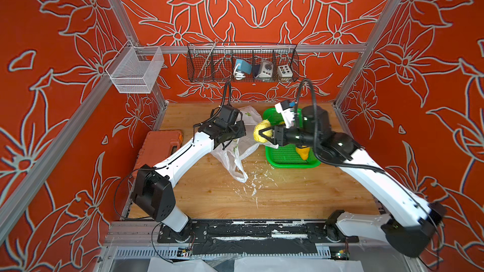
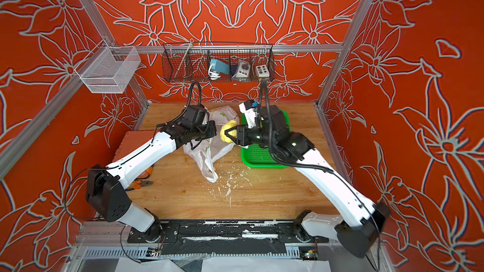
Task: Place the pears into plastic bags & tie knots
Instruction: Place the pear in the plastic bag, then pick up the pear from the basket.
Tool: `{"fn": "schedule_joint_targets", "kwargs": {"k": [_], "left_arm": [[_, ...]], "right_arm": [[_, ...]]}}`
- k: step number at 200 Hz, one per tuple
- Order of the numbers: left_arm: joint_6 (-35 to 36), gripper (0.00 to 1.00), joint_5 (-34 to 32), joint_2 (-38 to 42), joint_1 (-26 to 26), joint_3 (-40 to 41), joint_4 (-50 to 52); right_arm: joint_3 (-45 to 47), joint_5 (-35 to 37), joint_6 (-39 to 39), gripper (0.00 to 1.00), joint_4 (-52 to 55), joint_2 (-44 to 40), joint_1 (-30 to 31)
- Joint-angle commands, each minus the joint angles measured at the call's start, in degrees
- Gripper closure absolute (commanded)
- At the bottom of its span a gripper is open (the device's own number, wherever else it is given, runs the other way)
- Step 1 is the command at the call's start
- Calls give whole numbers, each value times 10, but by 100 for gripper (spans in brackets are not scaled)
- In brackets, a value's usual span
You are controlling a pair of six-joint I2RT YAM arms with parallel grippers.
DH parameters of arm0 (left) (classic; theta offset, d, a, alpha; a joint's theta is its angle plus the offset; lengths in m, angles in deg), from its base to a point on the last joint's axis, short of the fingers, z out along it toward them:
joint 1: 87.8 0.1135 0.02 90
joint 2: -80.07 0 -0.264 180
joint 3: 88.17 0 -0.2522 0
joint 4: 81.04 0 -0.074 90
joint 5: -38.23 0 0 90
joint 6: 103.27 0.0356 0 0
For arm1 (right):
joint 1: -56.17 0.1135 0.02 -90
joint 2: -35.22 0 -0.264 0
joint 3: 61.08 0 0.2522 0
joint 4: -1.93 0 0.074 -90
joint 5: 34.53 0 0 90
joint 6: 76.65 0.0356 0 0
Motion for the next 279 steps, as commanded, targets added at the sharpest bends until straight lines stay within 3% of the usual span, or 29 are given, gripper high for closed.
{"fn": "schedule_joint_targets", "kwargs": {"k": [1, 33, 51, 79, 108, 136, 167, 185, 201, 238, 279], "left_arm": [[-29, 100, 25, 22, 2, -4, -3], [-65, 100, 48, 56, 2, 23, -15], [-84, 100, 67, 70, 2, 41, -27], [-108, 100, 81, 81, 2, 68, -49], [-105, 100, 72, 70, 3, 69, -53], [-99, 100, 52, 64, 5, 71, -57], [-83, 100, 31, 57, 10, 72, -54], [-70, 100, 22, 56, 11, 73, -49], [-61, 100, 13, 56, 13, 75, -45], [-52, 100, 10, 63, 13, 84, -53], [-49, 100, 11, 73, 13, 95, -55]], "right_arm": [[7, 14, 4, 89, -44, 56, 4], [5, 60, -15, 89, -51, 122, 5], [0, 64, -11, 84, -64, 155, 5], [-45, 44, -24, 46, -51, 212, 7], [-85, 15, -71, 29, 4, 219, 6], [-90, -50, -97, 28, 56, 170, -16], [-51, -89, -71, 30, 69, 50, -84], [-21, -57, -41, 29, 61, -6, -148], [2, 33, -30, 24, 66, -19, -190], [-35, 171, -35, 19, 94, 143, -231], [-179, 218, -79, 20, 120, 360, -236]]}}
